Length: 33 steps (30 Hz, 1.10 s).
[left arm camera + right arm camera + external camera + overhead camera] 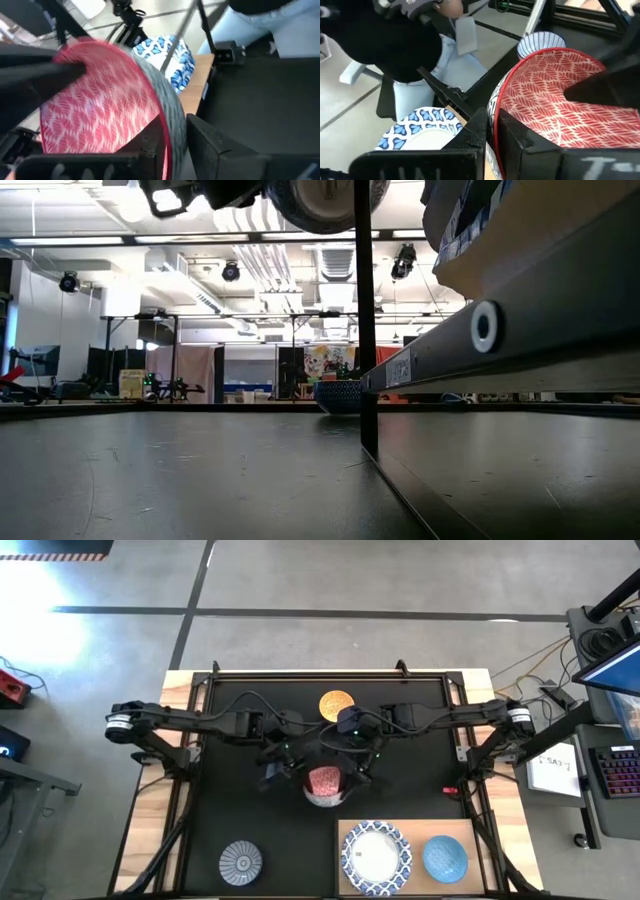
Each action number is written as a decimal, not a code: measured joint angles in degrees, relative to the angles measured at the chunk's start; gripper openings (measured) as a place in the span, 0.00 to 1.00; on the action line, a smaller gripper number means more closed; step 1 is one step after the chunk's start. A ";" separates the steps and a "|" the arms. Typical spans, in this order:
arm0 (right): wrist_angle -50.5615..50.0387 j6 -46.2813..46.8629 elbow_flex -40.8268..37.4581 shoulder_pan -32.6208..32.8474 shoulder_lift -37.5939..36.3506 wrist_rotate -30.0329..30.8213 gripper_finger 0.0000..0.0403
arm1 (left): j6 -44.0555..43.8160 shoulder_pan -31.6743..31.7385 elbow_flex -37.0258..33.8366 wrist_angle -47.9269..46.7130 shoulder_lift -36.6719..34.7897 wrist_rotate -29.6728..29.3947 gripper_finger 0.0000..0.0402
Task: Place and stack bowls onto a shelf
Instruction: Stack the red bowl on top of the blue bowl on the shelf
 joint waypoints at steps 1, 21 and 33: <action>-0.35 -0.09 0.00 -0.04 0.00 0.63 0.04 | -1.61 0.00 0.00 0.57 0.00 -0.08 0.15; -13.17 10.76 -0.15 -4.22 -0.02 0.67 0.04 | -8.68 0.17 2.25 1.65 -0.20 -19.53 0.50; -15.98 10.07 -0.02 -5.69 -1.71 3.43 0.03 | -12.82 0.91 3.76 -3.37 -0.17 -23.86 0.53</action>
